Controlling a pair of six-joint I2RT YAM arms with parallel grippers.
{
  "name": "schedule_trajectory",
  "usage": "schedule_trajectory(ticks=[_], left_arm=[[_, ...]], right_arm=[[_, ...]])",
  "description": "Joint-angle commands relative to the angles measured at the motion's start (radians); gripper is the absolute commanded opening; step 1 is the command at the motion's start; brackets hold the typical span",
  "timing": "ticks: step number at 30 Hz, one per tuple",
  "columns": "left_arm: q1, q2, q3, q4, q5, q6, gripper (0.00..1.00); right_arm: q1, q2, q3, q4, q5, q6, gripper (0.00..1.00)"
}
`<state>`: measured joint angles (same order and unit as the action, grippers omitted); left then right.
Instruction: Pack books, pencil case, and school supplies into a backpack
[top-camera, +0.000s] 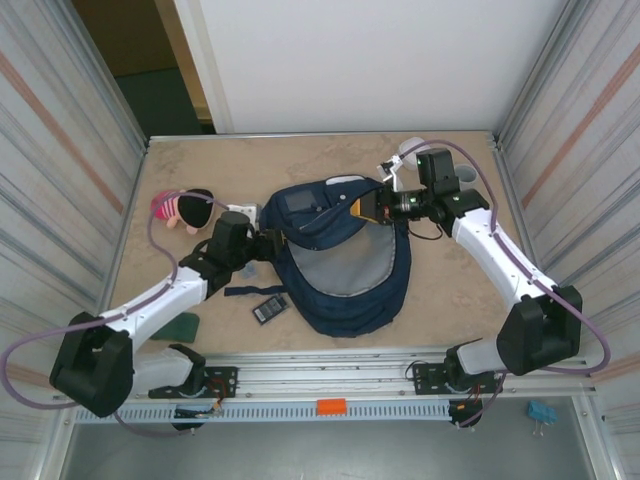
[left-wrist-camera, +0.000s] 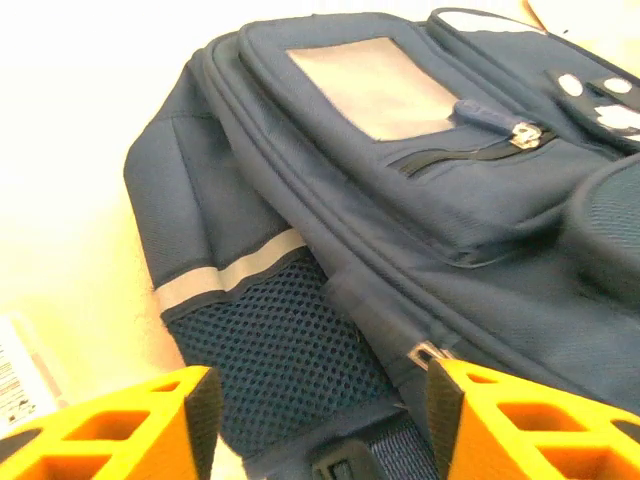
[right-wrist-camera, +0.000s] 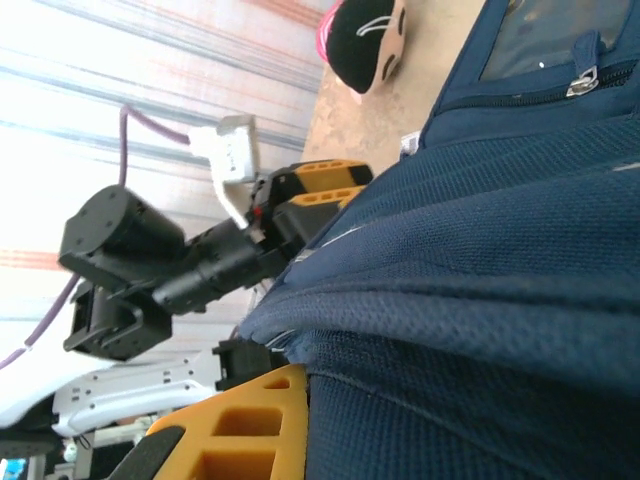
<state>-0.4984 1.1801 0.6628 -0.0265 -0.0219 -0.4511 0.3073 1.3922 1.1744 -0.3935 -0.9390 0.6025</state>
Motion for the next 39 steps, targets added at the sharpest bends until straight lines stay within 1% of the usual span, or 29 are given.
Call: schedule_trajectory(ticks=[1,4,6,10,14,15,17,19,21,25,29,36,39], left_arm=[[0.0,-0.109,0.021,-0.114,-0.005,-0.119,0.66],[0.0,-0.192,-0.011,-0.188,-0.057,-0.186,0.69],[0.0,-0.227,-0.017,-0.249,-0.086,-0.219,0.69],[0.002,-0.258,-0.014,-0.363,-0.116,-0.243,0.7],[0.014,-0.235,-0.016,-0.439,-0.179,-0.295,0.7],[0.034,-0.22,-0.021,-0.447,-0.183,-0.305,0.72],[0.083,-0.18,-0.032,-0.453,-0.177,-0.326,0.71],[0.125,-0.124,-0.034,-0.44,-0.171,-0.315,0.72],[0.146,-0.07,-0.026,-0.416,-0.163,-0.293,0.72],[0.155,0.093,0.034,-0.392,-0.166,-0.24,0.71],[0.156,0.225,0.099,-0.381,-0.146,-0.222,0.73],[0.156,0.347,0.13,-0.332,-0.16,-0.215,0.73],[0.156,0.39,0.138,-0.315,-0.157,-0.212,0.71]], right_arm=[[0.004,-0.007,-0.026,0.215,0.062,0.089,0.0],[0.043,0.002,-0.05,0.232,0.194,0.08,0.01],[0.065,0.006,-0.082,0.282,0.251,0.098,0.01],[0.081,0.036,-0.148,0.396,0.279,0.176,0.02],[0.091,0.054,-0.17,0.42,0.272,0.204,0.03],[0.095,0.053,-0.171,0.423,0.267,0.208,0.03],[0.102,0.048,-0.171,0.422,0.266,0.209,0.03],[0.107,0.037,-0.166,0.414,0.266,0.207,0.04],[0.11,0.029,-0.163,0.405,0.27,0.204,0.05],[0.118,0.032,-0.147,0.393,0.267,0.201,0.06],[0.13,0.037,-0.137,0.388,0.264,0.201,0.06],[0.145,0.047,-0.133,0.385,0.258,0.2,0.06],[0.149,0.05,-0.128,0.385,0.25,0.2,0.06]])
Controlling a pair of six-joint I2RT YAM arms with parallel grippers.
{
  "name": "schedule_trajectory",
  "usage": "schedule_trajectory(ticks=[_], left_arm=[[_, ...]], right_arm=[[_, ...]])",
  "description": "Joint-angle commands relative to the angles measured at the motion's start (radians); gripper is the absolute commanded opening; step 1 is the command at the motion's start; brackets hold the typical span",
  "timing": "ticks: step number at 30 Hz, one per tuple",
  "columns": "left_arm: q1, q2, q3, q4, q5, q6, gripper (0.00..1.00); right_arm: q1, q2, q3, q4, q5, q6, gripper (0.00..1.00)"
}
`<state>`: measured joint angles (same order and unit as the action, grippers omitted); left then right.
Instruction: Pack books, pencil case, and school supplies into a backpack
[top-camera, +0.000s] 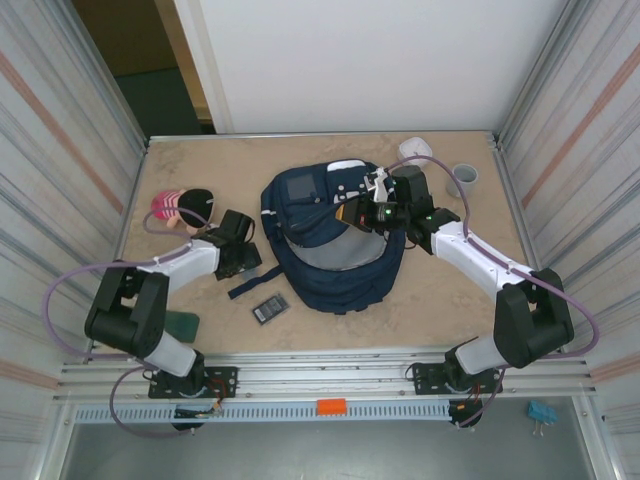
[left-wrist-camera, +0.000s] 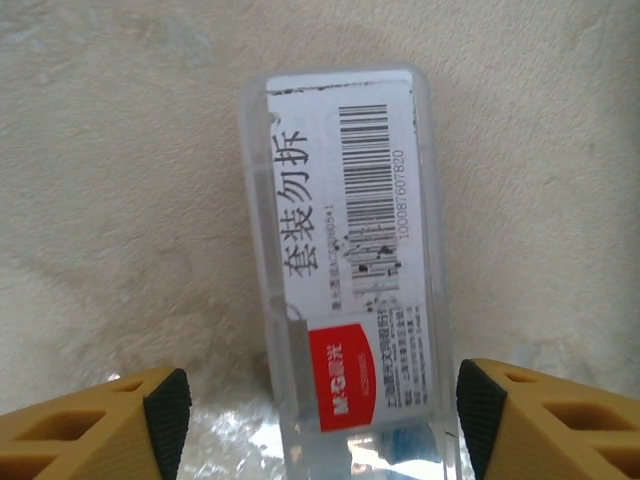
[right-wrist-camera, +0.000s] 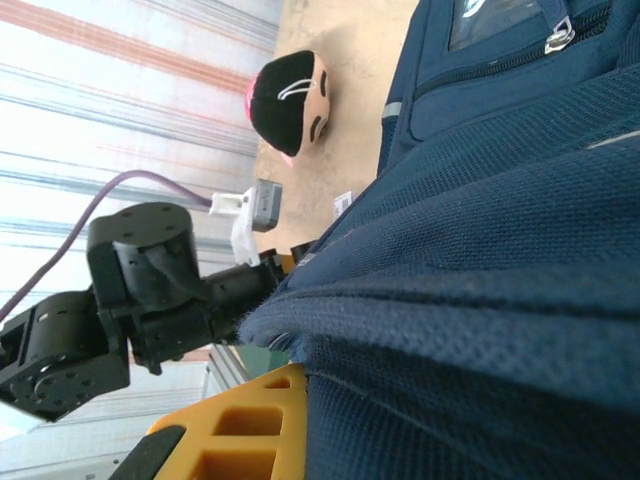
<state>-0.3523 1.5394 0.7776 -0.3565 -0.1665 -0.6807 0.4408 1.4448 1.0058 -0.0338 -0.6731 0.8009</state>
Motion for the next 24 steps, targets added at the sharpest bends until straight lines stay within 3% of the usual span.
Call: schedule_trajectory(ticks=[1,7,15,24], left_arm=[[0.011,0.043,0.027,0.017,-0.012,0.018,0.69],[0.01,0.08,0.039,0.016,-0.014,0.009,0.46],[-0.017,-0.12,-0.011,-0.053,0.013,-0.04,0.35],[-0.284,-0.508,-0.022,-0.121,0.026,-0.109,0.32]], right_arm=[[0.016,-0.001,0.04,0.026,-0.017,0.003,0.06],[0.018,-0.008,0.044,0.014,-0.014,-0.005,0.06],[0.015,-0.006,0.058,0.004,-0.015,-0.011,0.06],[-0.008,-0.003,0.066,0.14,-0.045,0.115,0.06]])
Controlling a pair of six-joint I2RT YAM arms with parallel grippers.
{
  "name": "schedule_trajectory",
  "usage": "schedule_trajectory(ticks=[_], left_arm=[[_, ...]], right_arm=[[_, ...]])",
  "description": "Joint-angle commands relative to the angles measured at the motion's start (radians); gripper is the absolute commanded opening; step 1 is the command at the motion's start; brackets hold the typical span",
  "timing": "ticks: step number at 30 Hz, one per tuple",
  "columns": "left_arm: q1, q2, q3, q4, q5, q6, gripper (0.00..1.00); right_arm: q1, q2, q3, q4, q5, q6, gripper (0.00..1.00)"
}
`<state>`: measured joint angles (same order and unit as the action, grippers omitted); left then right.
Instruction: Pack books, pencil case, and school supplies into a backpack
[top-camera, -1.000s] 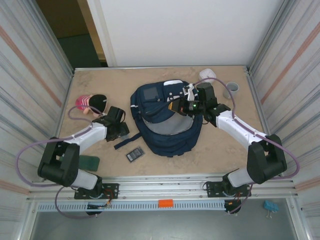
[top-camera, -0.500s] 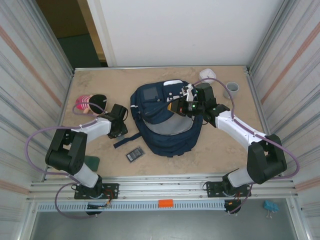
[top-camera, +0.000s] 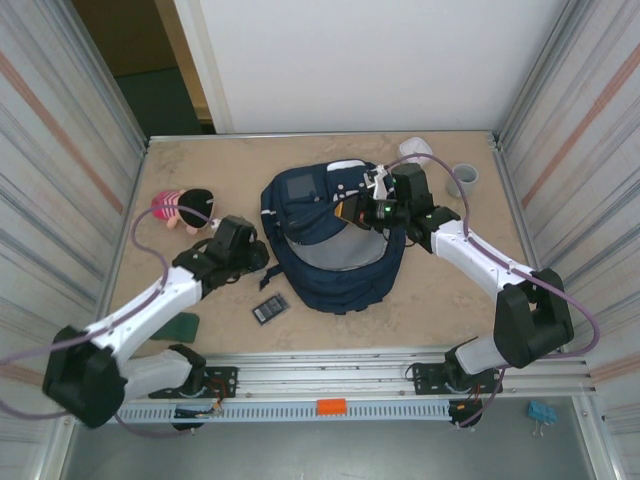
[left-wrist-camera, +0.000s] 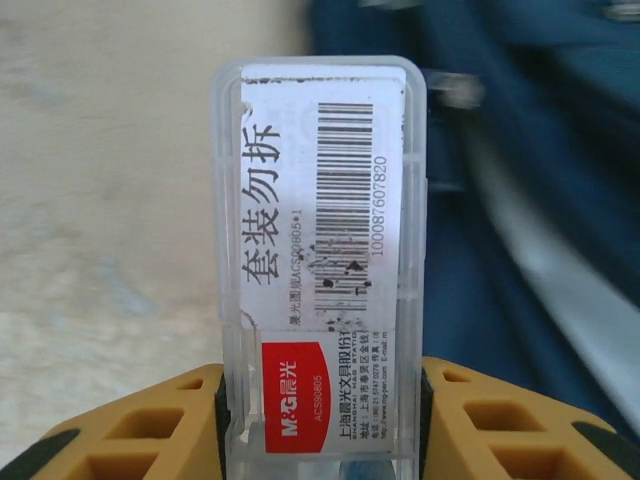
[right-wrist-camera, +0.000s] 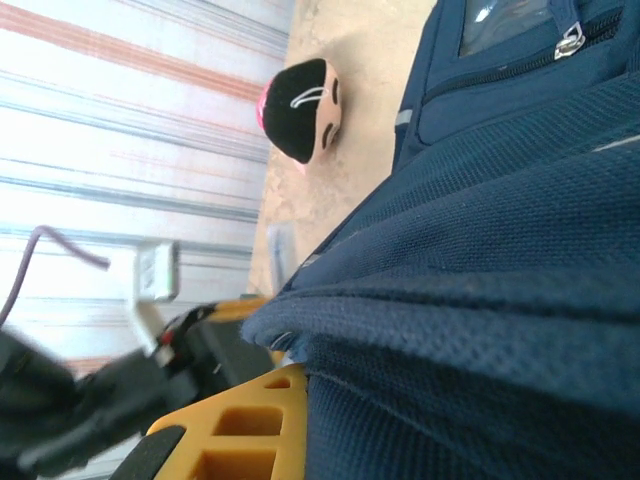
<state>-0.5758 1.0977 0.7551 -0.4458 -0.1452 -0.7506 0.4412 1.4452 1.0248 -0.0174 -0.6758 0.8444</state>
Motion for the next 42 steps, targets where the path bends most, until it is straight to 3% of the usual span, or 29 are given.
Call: schedule_trajectory(ticks=[1,6,14,21,28,36,42], left_arm=[[-0.091,-0.094,0.001,-0.035,-0.002,-0.04,0.32],[-0.197,-0.16,0.009,-0.024,0.04,-0.023,0.31],[-0.365,-0.112,-0.01,0.074,0.155,0.101,0.31],[-0.354,0.046,0.101,0.13,0.143,0.125,0.33],[-0.254,0.246,0.269,0.1,0.153,0.084,0.34],[-0.219,0.333,0.343,0.053,0.139,0.067,0.65],[-0.239,0.262,0.274,0.066,0.148,0.066,0.68]], right_arm=[[-0.014,0.0,0.054,0.147,-0.051,0.095,0.06],[-0.018,0.03,0.105,0.159,-0.065,0.123,0.06],[-0.018,0.069,0.139,0.16,-0.081,0.14,0.06],[-0.014,0.047,0.137,0.155,-0.09,0.141,0.07],[0.0,0.018,0.126,0.133,-0.093,0.126,0.07],[0.002,0.004,0.122,0.106,-0.085,0.105,0.07],[0.003,0.002,0.12,0.104,-0.088,0.1,0.08]])
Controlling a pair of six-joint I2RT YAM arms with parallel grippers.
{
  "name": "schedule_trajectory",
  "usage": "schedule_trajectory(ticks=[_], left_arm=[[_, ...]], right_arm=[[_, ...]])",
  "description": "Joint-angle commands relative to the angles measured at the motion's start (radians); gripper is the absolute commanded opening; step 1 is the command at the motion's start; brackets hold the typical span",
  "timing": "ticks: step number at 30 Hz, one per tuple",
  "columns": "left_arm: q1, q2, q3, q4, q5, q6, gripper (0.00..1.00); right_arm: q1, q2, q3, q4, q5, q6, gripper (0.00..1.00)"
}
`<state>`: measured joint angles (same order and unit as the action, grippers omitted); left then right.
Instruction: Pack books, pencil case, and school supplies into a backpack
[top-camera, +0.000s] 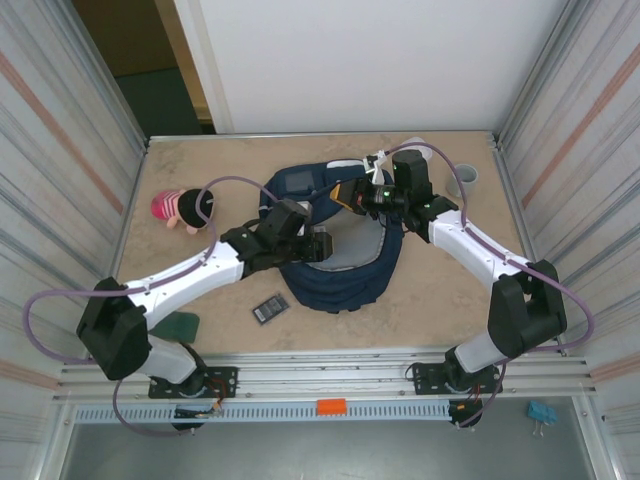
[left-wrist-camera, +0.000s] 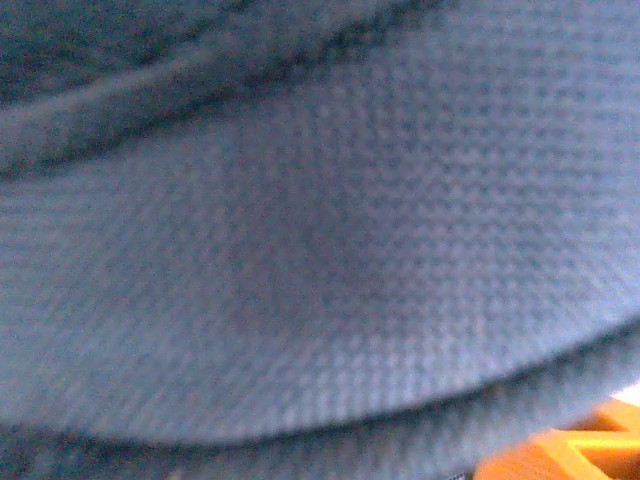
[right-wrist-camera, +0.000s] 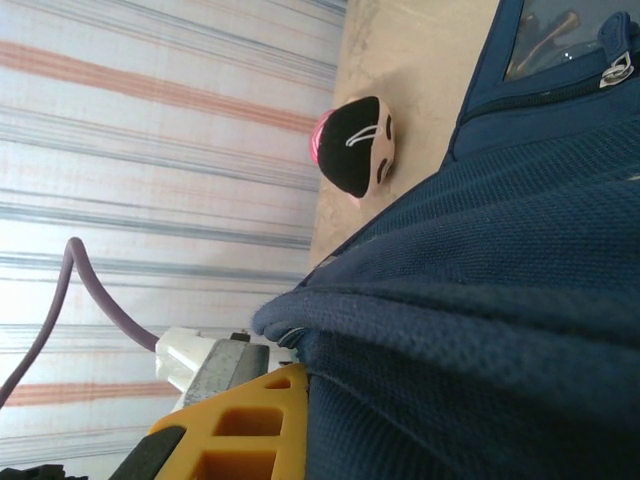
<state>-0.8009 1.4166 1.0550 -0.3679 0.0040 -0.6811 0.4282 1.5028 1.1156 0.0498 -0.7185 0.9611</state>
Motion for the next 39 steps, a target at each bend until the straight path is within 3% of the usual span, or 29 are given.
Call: schedule_trajectory(ticks=[1,9,13,17,23,31,39], left_arm=[[-0.019,-0.07,-0.037,-0.007,0.0,0.002,0.68],[-0.001,-0.201,-0.125,-0.075,-0.074,-0.108,0.69],[0.036,-0.274,-0.182,-0.086,-0.081,-0.167,0.7],[0.085,-0.37,-0.254,-0.121,-0.114,-0.251,0.71],[0.227,-0.58,-0.391,-0.252,-0.219,-0.4,0.72],[0.422,-0.797,-0.415,-0.478,-0.293,-0.376,0.79],[0.467,-0.794,-0.355,-0.625,-0.399,-0.334,0.92]], right_arm=[[0.015,-0.057,0.028,0.037,-0.045,-0.017,0.07],[0.015,-0.068,0.009,0.035,-0.046,-0.024,0.08],[0.016,-0.075,-0.021,0.024,-0.034,-0.026,0.14],[0.018,-0.076,-0.09,-0.016,-0.015,-0.03,0.42],[0.03,-0.094,-0.219,-0.104,-0.001,-0.048,0.68],[0.074,-0.169,-0.294,-0.292,0.045,-0.075,0.75],[0.087,-0.258,-0.266,-0.501,0.047,-0.138,0.76]])
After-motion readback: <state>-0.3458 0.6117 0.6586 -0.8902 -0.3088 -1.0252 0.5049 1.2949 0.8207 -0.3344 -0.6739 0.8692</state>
